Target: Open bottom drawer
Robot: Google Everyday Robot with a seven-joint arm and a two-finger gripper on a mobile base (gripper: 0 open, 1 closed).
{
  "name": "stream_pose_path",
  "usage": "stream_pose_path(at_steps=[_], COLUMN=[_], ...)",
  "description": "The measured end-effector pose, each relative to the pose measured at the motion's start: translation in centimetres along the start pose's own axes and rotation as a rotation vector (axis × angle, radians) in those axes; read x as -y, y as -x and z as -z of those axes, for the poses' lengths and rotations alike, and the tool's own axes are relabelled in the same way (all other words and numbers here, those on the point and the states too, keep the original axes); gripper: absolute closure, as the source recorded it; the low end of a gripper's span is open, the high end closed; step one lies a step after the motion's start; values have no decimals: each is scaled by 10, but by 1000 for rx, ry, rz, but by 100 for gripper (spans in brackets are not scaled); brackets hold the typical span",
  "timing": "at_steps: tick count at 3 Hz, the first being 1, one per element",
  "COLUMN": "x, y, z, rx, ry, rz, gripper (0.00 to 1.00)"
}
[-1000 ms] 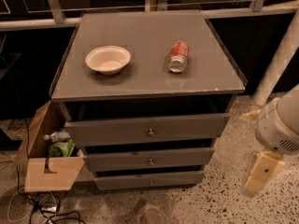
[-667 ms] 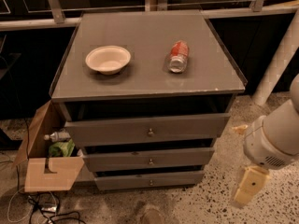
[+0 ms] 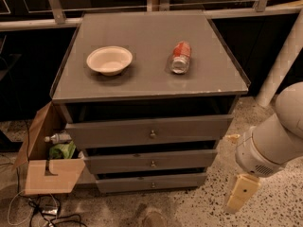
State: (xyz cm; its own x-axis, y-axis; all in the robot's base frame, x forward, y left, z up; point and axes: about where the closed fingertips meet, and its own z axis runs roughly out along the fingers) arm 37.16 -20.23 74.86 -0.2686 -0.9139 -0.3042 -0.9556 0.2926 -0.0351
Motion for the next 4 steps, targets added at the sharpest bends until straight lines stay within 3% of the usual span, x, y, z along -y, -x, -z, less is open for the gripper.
stream_pose_path(at_steps=[2, 3, 4], x=[-5, 10, 10], y=[-35, -67, -67], z=[-35, -97, -97], rx=[-30, -10, -10], ry=[-6, -4, -4], rz=[-49, -90, -90], gripper=[0, 0, 0])
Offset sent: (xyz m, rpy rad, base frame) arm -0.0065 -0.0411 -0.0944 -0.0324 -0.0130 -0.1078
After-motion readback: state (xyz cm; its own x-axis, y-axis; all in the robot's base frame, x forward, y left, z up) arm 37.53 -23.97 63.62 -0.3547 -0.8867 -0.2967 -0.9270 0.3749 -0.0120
